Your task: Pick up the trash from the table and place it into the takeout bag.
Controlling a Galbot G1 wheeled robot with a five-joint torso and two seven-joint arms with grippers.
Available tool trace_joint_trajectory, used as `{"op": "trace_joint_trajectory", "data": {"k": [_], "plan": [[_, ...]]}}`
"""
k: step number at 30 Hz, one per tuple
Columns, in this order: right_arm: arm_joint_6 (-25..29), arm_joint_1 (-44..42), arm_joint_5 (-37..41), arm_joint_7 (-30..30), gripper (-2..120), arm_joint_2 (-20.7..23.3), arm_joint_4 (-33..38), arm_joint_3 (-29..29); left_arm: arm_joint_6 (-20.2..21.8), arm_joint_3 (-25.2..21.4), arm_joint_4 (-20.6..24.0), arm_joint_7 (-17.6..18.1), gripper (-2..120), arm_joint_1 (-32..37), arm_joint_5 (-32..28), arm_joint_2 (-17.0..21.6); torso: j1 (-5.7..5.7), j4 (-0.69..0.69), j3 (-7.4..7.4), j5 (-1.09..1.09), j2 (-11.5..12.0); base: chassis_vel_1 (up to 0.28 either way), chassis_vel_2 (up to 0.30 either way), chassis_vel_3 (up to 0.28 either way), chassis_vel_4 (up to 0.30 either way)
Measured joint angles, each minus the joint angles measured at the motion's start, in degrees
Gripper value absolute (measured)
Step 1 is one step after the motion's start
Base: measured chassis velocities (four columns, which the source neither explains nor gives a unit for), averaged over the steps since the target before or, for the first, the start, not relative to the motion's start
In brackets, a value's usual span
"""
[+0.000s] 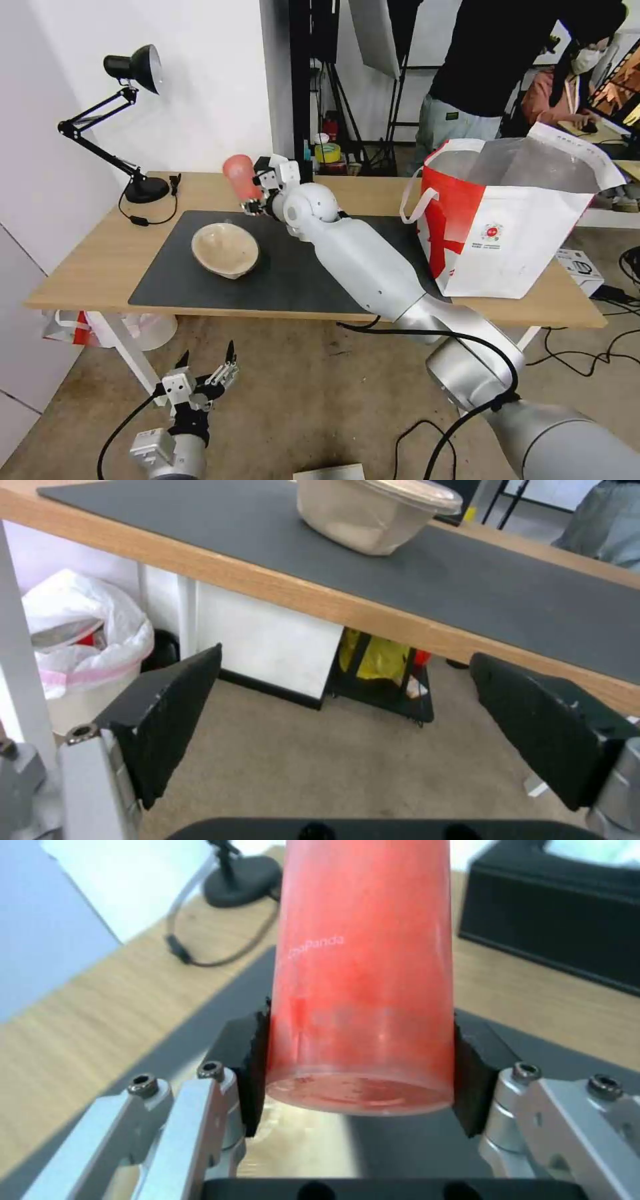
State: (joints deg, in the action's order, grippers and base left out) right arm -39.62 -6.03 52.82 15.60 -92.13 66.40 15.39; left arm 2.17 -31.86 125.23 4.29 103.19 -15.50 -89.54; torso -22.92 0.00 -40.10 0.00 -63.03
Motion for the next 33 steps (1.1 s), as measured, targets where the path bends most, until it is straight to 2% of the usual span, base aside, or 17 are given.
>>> {"op": "trace_joint_trajectory", "data": {"k": [15,21,23,28,33], "plan": [[-1.0,-2.5,3.0,5.7,50,0.3,13.8,-1.9,-0.6,-0.2,1.1,0.1,100,1.2,1.1,-0.2,0.00,0.01,0.00,0.00,0.0,0.000,0.000,0.000,0.000],[-1.0,-4.8,3.4,7.4,50,4.7,21.2,-5.6,-0.8,-0.6,1.5,0.1,100,1.7,1.5,-0.2,0.00,0.00,0.00,0.01,0.0,0.000,0.000,0.000,0.000],[-1.6,-6.0,4.6,8.4,50,7.5,24.7,-8.5,-0.9,-0.7,1.4,0.0,100,1.7,1.7,-0.2,0.00,-0.02,0.00,0.02,0.0,0.000,0.000,0.000,0.000],[-1.7,-6.5,5.9,8.9,50,11.3,27.7,-13.5,-0.9,-0.4,0.8,0.0,100,1.1,1.9,-0.6,0.00,-0.01,0.00,0.02,0.0,0.000,0.000,0.000,0.000],[-2.2,-5.4,8.8,10.5,50,13.2,28.6,-18.4,-0.9,-0.1,-0.2,0.0,100,0.4,1.9,-0.6,0.00,-0.01,-0.01,0.03,0.0,0.000,0.000,0.000,0.000]]}}
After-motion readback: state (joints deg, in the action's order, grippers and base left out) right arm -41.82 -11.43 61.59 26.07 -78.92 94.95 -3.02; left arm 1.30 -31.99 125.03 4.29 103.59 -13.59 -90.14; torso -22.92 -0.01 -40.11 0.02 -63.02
